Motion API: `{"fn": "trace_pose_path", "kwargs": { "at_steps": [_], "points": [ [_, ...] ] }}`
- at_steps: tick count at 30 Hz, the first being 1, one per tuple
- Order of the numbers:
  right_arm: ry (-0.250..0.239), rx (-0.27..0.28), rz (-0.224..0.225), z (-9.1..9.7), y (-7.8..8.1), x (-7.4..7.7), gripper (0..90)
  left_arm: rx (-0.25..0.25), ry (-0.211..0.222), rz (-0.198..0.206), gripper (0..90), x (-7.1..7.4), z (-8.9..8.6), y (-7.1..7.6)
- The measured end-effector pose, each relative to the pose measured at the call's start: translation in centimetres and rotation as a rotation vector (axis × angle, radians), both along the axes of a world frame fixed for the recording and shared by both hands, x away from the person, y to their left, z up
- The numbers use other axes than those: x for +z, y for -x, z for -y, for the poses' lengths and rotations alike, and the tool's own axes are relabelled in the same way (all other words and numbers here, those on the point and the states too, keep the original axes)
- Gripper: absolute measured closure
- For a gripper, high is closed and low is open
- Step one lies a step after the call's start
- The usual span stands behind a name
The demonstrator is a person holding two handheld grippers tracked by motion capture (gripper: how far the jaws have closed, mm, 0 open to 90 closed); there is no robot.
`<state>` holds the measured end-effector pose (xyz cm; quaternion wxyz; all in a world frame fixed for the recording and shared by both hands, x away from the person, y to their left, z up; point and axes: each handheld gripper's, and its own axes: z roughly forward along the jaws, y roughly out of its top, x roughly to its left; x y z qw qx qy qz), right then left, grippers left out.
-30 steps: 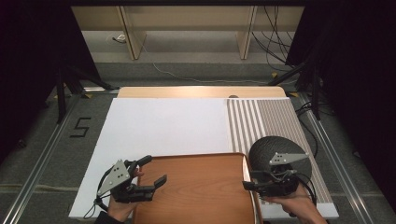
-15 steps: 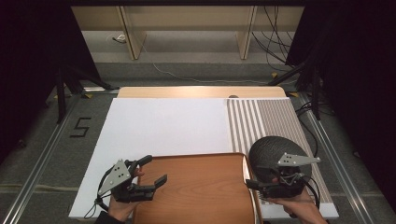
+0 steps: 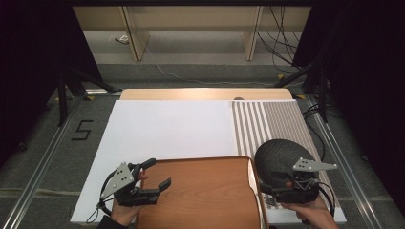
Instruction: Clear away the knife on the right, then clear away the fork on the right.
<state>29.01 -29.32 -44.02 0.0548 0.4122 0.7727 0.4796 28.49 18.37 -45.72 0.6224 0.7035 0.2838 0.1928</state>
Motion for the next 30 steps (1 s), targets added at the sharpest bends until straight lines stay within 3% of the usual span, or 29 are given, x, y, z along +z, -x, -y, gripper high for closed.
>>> {"fn": "trace_pose_path", "kwargs": {
  "at_steps": [24, 30],
  "points": [
    [0.066, -0.056, -0.011, 1.7, 0.4, -0.3, 19.2, 0.001, -0.011, -0.001, 16.5, 0.0, 0.0, 0.1],
    [0.088, -0.095, -0.009, 2.5, 0.6, -0.3, 19.1, -0.005, -0.010, -0.002, 16.5, 0.0, 0.1, 0.1]
  ]
}}
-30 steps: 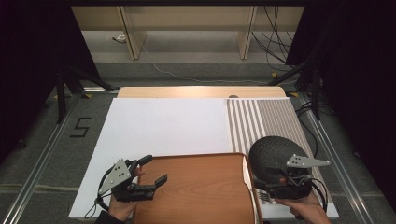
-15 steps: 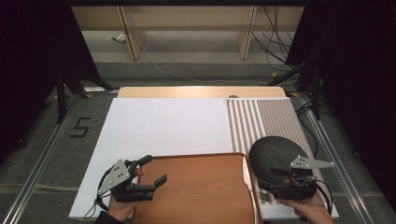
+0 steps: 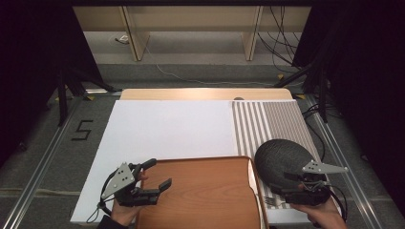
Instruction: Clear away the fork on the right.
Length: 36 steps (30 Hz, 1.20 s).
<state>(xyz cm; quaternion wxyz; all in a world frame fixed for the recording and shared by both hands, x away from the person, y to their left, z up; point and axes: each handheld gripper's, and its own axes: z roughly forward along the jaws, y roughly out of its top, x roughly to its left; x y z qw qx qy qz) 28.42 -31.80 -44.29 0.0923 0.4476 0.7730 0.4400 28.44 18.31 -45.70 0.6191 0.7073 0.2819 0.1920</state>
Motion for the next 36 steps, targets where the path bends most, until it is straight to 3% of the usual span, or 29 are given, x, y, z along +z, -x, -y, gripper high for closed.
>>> {"fn": "trace_pose_path", "kwargs": {
  "at_steps": [11, 19, 27, 36],
  "points": [
    [-0.001, -0.067, -0.001, 2.0, 1.3, -0.1, 19.4, 0.004, 0.017, 0.000, 16.5, 0.1, -0.4, 0.2],
    [0.031, -0.112, -0.016, 3.4, 2.0, -0.3, 19.8, 0.007, 0.008, -0.005, 16.5, 0.0, -0.3, 0.1],
    [0.153, -0.137, -0.036, 3.5, 1.9, -0.5, 20.2, 0.005, 0.006, -0.003, 16.5, 0.0, -0.3, 0.1],
    [0.208, -0.149, -0.077, 4.4, 2.0, -0.5, 20.6, 0.003, 0.007, -0.001, 16.5, 0.0, -0.2, 0.1]
  ]
}}
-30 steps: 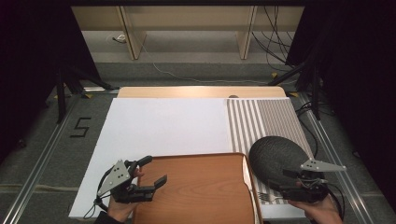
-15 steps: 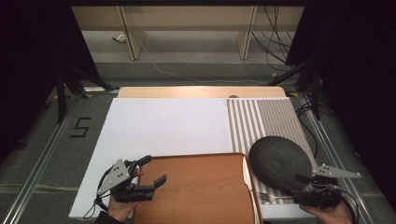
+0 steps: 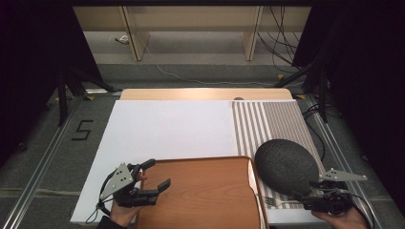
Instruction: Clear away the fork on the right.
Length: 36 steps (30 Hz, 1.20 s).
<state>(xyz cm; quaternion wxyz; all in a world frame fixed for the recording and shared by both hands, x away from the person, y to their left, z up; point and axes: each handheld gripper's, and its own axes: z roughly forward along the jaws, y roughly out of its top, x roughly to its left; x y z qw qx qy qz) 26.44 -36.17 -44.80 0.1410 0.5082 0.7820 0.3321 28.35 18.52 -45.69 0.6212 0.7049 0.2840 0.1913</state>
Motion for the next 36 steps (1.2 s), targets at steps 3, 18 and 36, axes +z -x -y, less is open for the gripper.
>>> {"fn": "trace_pose_path", "kwargs": {
  "at_steps": [3, 18, 36],
  "points": [
    [0.026, -0.003, -0.024, 0.3, 0.0, -0.1, 21.1, 0.000, 0.000, -0.001, 16.5, 0.0, 0.0, 0.0],
    [0.112, 0.005, -0.128, 0.7, -0.1, -1.0, 23.9, -0.003, 0.003, -0.001, 16.5, 0.0, 0.0, 0.0],
    [0.172, 0.012, -0.215, 0.9, -0.6, -2.1, 25.1, -0.005, 0.001, -0.003, 16.5, 0.0, 0.1, -0.1]
  ]
}}
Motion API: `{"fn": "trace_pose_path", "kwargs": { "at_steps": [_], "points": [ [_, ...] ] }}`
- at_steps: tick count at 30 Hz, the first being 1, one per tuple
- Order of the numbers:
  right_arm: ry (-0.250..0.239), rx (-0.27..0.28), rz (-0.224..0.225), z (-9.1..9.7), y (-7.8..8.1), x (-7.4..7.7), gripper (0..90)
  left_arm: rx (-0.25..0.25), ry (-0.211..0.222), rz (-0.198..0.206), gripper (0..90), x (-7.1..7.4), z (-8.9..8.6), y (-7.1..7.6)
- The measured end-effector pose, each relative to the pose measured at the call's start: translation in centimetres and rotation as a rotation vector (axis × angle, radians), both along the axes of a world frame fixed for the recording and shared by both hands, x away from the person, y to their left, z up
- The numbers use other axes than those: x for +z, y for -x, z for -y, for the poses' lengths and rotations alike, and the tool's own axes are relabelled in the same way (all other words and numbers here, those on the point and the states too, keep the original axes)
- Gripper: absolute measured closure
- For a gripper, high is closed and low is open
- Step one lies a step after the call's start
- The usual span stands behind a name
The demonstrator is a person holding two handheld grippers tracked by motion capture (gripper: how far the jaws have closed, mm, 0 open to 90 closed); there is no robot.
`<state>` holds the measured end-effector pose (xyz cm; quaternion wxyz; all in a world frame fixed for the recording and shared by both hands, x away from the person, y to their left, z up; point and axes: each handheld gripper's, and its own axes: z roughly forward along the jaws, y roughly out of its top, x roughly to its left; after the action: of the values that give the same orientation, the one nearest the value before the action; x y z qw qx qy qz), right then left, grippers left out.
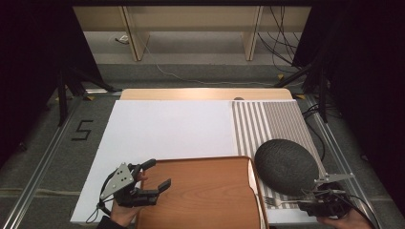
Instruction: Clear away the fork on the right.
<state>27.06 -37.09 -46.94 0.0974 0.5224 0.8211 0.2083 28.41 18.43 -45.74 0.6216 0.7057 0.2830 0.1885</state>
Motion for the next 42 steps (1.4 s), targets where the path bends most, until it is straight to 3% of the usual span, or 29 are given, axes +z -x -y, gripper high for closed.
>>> {"fn": "trace_pose_path", "kwargs": {
  "at_steps": [10, 16, 26, 37, 42],
  "points": [
    [0.000, 0.030, -0.024, -0.5, -0.3, -0.5, 25.6, 0.001, 0.000, -0.002, 16.5, 0.0, 0.0, 0.0],
    [0.029, 0.064, -0.034, -0.8, -0.2, -0.4, 29.8, 0.001, -0.001, -0.003, 16.5, 0.0, 0.0, 0.0],
    [0.129, 0.123, -0.045, -2.3, -0.2, -0.1, 46.4, 0.001, -0.002, -0.002, 16.5, 0.0, 0.1, 0.0],
    [0.277, 0.271, -0.082, -4.7, -0.5, 0.3, 65.5, 0.005, -0.004, -0.004, 16.6, -0.1, 0.1, -0.1],
    [0.317, 0.327, -0.093, -5.3, -0.7, 0.3, 69.0, 0.005, -0.005, -0.004, 16.7, -0.1, 0.1, -0.1]
  ]
}}
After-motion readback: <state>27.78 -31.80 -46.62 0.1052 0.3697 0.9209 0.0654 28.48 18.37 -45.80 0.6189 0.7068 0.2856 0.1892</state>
